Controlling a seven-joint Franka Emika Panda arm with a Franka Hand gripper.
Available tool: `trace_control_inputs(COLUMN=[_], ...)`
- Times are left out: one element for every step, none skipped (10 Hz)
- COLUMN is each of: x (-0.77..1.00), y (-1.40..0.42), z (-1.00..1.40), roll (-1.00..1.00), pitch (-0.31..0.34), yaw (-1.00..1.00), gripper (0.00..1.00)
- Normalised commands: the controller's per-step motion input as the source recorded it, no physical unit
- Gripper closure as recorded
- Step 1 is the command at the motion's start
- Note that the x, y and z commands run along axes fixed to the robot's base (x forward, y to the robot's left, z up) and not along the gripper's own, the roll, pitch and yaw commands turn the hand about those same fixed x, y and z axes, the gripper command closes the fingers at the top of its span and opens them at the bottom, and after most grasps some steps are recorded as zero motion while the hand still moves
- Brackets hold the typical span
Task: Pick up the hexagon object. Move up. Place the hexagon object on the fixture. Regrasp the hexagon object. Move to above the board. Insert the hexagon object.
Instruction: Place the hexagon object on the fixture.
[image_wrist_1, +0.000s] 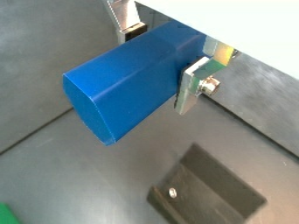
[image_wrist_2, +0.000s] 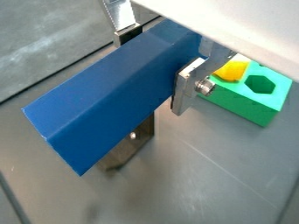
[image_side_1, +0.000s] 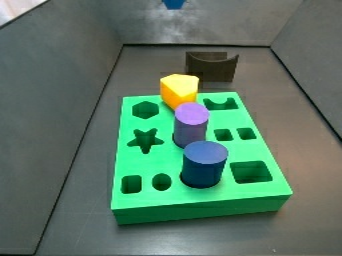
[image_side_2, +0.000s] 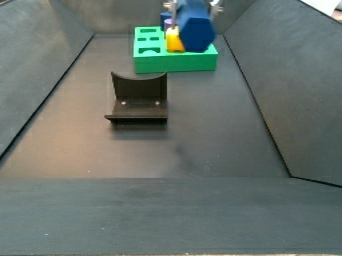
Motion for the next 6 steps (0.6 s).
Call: trace_control_inputs(x=[1.00,1.00,1.00,1.00,1.00,1.00], y=[-0.23,-0.19,-0.17,-0.14,0.07,0.13], z=[0.01,0.01,0.01,0.01,-0.07,-0.08], roll=[-0.05,-0.03,-0.02,-0.01,-1.00,-1.00], pitch=[0.098,0.117,0.131,0.141,0.061,0.065], yaw=[-0.03,0.00,0.01,0.01,0.04,0.03], gripper=[1.00,1.00,1.00,1.00,1.00,1.00])
